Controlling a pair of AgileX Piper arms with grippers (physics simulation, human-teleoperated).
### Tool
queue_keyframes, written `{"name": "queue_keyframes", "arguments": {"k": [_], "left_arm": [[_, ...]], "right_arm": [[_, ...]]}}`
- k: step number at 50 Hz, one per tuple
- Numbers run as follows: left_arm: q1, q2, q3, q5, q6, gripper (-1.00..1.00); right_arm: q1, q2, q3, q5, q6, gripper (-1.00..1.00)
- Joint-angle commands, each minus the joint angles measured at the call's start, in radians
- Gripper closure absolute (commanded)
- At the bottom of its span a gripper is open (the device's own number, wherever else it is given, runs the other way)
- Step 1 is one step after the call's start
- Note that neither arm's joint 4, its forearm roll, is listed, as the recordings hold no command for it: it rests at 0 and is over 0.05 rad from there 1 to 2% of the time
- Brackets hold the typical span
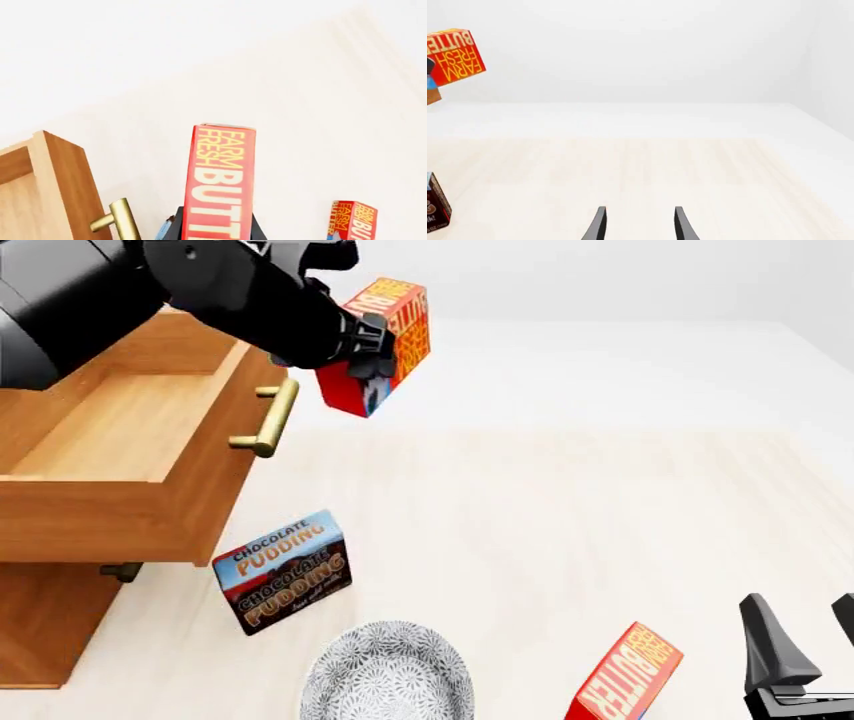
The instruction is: Put the butter at the front in the top drawer of the cabinet and close it.
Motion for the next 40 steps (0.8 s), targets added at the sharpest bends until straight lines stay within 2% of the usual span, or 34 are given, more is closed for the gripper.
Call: {"name": "queue_keyframes", "arguments": {"k": [1, 12, 25, 40], "left_arm": [[0.077, -0.087, -0.038, 0.072, 0.066, 1.00], [0.143, -0.140, -0.020, 0.109, 0.098, 1.00], [0.206, -0.192, -0.043, 0.172, 0.119, 1.00], [0.319, -0.275, -0.060, 0.251, 0.136, 1.00]], "right_arm": [[0.000, -0.001, 0.001, 0.000, 0.000, -1.00], [0.000, -0.001, 0.001, 0.000, 0.000, -1.00], [0.000, -0.001, 0.001, 0.000, 0.000, -1.00], [0.000, -0.001, 0.001, 0.000, 0.000, -1.00]]}}
